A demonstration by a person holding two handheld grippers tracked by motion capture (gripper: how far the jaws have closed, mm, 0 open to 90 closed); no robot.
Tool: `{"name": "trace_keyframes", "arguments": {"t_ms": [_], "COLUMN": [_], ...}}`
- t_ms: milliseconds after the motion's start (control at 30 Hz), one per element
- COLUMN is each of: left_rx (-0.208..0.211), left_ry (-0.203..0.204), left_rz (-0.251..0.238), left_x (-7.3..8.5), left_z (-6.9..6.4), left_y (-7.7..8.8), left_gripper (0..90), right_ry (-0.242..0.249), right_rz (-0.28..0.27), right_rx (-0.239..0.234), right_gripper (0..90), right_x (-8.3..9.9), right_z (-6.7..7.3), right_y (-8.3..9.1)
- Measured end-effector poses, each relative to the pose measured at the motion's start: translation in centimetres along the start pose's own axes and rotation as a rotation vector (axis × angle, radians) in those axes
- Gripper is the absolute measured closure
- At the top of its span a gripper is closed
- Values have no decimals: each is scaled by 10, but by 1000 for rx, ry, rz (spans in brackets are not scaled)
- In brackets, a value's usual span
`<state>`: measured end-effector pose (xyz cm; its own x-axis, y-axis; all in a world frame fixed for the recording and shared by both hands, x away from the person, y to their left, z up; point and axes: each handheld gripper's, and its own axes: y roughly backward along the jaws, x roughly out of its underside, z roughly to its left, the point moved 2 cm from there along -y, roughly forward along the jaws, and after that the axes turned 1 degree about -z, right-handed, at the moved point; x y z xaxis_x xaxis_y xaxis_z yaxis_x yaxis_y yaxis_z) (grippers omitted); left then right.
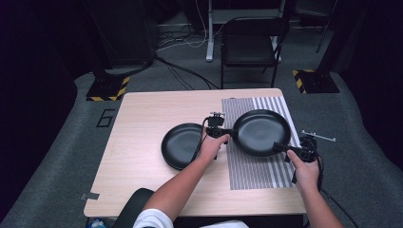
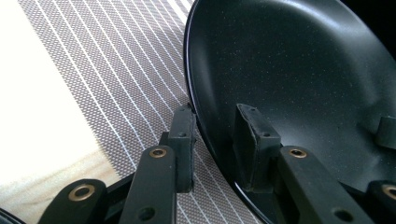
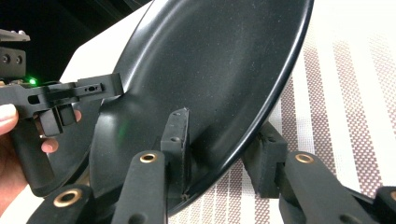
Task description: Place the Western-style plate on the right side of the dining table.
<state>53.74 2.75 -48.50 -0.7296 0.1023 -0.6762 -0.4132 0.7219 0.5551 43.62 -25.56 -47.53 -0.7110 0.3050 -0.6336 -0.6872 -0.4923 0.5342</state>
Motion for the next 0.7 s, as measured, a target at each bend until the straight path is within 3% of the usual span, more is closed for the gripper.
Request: {"name": "trace_keyframes", "arguments": {"t_ms": [700], "left_rx": [-51], "left_ry": [12], "left_rz": [53], "left_x": [5], "left_z": [12], "left_y": [-17], "left_gripper": [687], "right_ry": [-15], "right_rz": [25], "right_rx": [-22], "right_gripper": [635], "right_x": [6], "right_z": [-20], "right_y": [-23]}}
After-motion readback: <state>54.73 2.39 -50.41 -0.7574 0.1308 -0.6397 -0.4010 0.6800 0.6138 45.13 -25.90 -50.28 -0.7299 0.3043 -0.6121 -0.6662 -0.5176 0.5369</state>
